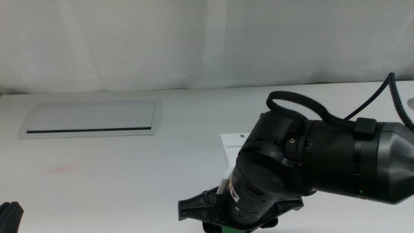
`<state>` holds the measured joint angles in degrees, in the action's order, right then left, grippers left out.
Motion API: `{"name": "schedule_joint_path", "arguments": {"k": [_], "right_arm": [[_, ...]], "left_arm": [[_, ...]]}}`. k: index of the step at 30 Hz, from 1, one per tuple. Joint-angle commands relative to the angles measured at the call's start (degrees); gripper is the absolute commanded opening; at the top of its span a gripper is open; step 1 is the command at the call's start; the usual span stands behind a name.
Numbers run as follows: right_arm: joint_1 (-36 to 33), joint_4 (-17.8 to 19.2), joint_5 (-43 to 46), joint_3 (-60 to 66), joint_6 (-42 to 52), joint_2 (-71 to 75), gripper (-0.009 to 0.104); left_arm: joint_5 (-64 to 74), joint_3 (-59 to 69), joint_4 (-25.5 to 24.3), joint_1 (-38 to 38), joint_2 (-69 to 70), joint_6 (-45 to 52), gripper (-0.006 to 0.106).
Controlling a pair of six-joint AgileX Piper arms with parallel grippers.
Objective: Stack red cubes first, then green, then blue cubes in a specific spot.
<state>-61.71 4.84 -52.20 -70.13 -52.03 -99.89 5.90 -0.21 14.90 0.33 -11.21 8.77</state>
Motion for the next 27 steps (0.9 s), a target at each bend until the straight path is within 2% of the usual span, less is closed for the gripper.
{"name": "schedule_joint_path", "arguments": {"k": [1,9,15,22,27], "right_arm": [[-0.08,0.97,0.71,0.07,-0.45,-0.60,-0.003],[0.03,1.02,1.66,0.07,-0.57,-2.05,-0.003],[0.03,5.80,0.94,0.07,-3.46,-2.05,-0.003],[0.03,7.93,2.05,0.07,-5.20,-2.25,-0.003],[0.03,7.93,3.81,0.07,-6.33,-3.50,-0.003]], "left_arm": [[-0.67,2.34,0.35,0.18,0.12,-0.21,-0.003],[-0.67,2.34,0.35,0.18,0.12,-0.21,-0.003],[-0.67,2.34,0.35,0.18,0.12,-0.21,-0.003],[-0.77,2.34,0.35,0.18,0.12,-0.21,-0.003],[-0.77,2.34,0.35,0.18,0.12,-0.21,-0.003]]}}
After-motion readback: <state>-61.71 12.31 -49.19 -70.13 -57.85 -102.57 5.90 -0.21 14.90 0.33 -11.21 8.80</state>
